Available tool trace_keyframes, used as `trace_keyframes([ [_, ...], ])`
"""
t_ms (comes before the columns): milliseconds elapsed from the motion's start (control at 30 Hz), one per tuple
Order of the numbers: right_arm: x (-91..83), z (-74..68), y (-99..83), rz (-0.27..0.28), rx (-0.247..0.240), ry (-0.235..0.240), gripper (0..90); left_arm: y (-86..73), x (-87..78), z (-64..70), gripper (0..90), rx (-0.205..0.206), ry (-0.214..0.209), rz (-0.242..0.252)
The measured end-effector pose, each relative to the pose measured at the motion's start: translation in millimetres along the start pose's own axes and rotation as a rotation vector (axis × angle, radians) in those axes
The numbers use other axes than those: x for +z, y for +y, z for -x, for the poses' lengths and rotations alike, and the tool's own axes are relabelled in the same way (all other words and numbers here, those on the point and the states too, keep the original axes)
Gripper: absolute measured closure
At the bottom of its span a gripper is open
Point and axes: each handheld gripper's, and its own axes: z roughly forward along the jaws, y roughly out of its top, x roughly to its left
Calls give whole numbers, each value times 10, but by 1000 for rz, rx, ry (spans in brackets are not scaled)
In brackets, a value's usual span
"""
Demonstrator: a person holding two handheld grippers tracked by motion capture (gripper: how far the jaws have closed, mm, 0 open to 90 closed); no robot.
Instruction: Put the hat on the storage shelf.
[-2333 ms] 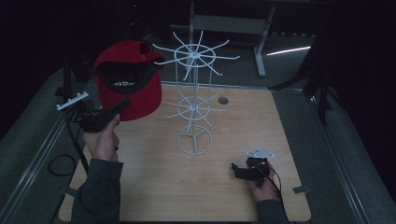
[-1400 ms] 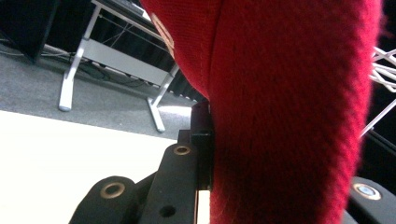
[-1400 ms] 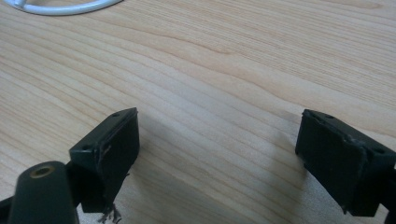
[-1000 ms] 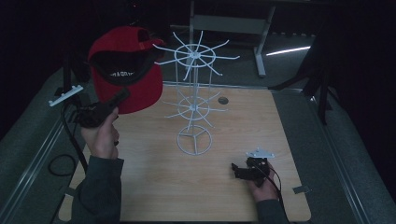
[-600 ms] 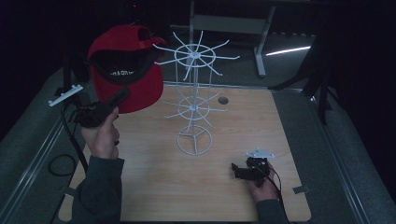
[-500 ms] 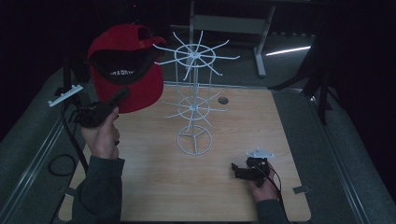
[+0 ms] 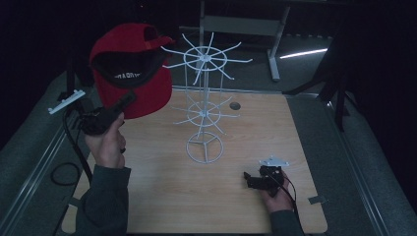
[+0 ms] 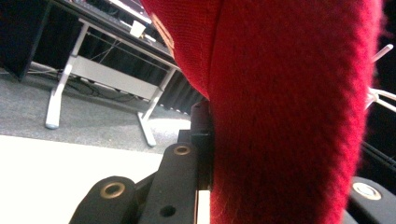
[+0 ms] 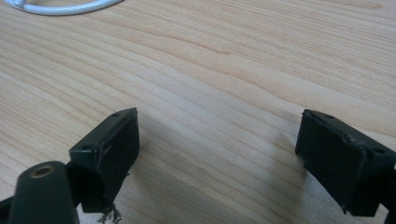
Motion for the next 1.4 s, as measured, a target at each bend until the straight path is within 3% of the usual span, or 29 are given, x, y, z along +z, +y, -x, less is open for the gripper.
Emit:
trace_keyframes([
  [1400,0,0,0,0,1,0,134,-86,-29,6,833,19,-46,4],
])
